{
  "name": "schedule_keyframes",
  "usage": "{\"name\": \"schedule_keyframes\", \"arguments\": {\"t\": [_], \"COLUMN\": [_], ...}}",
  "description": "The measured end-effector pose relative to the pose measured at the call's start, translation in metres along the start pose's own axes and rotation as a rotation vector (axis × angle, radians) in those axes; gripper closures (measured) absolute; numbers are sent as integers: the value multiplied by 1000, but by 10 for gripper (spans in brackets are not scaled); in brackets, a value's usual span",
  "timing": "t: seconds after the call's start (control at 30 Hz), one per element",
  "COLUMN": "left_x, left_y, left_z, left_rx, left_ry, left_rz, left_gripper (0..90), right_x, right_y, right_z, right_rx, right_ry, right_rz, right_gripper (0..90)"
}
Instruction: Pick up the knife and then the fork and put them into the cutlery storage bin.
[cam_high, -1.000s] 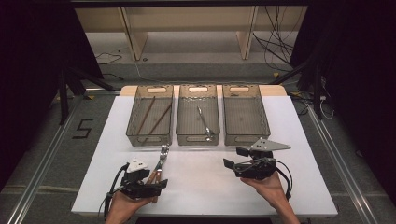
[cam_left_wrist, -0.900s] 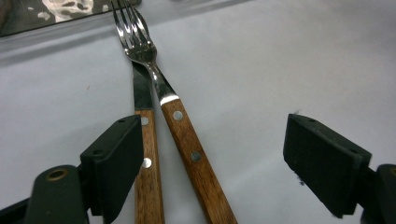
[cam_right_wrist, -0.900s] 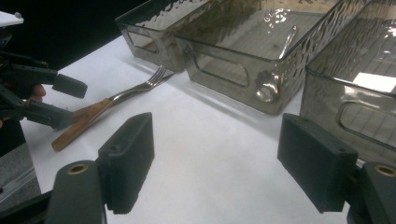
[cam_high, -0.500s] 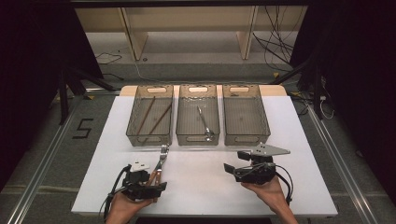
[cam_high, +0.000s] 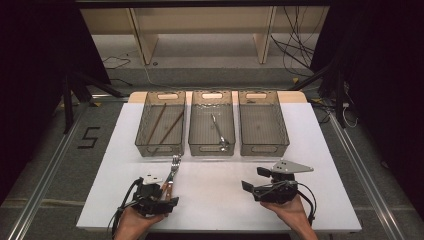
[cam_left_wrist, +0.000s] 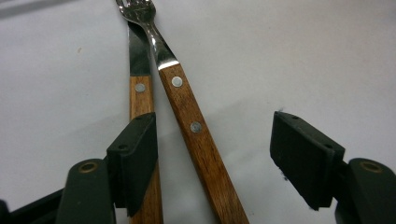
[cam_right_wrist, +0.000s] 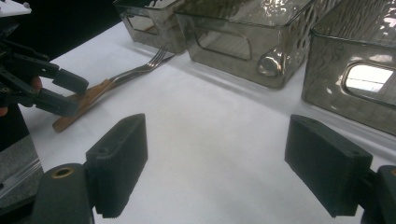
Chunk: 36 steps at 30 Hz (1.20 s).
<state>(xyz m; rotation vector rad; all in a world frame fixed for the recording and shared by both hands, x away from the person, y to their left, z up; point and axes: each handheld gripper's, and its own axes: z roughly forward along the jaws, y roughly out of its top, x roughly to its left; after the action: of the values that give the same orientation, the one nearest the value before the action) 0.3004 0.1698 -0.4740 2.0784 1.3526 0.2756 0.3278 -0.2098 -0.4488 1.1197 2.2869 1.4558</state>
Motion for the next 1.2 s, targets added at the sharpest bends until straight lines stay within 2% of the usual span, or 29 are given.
{"name": "schedule_keyframes", "arguments": {"t": [0.3,0.37,0.47,0.53,0.6,0.8,0.97,1.07,1.2], "left_x": [0,-1,-3,-4,-4,-5,-5,-7,-7], "left_y": [-2,-2,-2,-2,-1,0,2,3,3], "left_z": [-3,-4,-2,1,4,12,15,17,18], "left_rx": [1,4,8,20,26,48,45,40,37], "left_ry": [21,19,27,53,45,67,88,109,121], "left_rz": [-8,3,2,13,16,26,22,43,52], "left_gripper": [378,395,426,464,488,555,619,653,697], "right_x": [2,3,5,5,5,5,5,5,5], "right_y": [0,0,0,0,-1,-1,-1,-1,-1], "right_z": [-3,-3,-3,-3,-3,-4,-5,-5,-5], "right_rx": [-3,-2,-1,-3,-2,0,0,0,-1], "right_ry": [-2,-2,2,4,3,3,5,5,6], "right_rz": [-1,-4,-7,-8,-10,-6,-4,-3,-2], "right_gripper": [224,224,226,227,228,232,237,237,240]}}
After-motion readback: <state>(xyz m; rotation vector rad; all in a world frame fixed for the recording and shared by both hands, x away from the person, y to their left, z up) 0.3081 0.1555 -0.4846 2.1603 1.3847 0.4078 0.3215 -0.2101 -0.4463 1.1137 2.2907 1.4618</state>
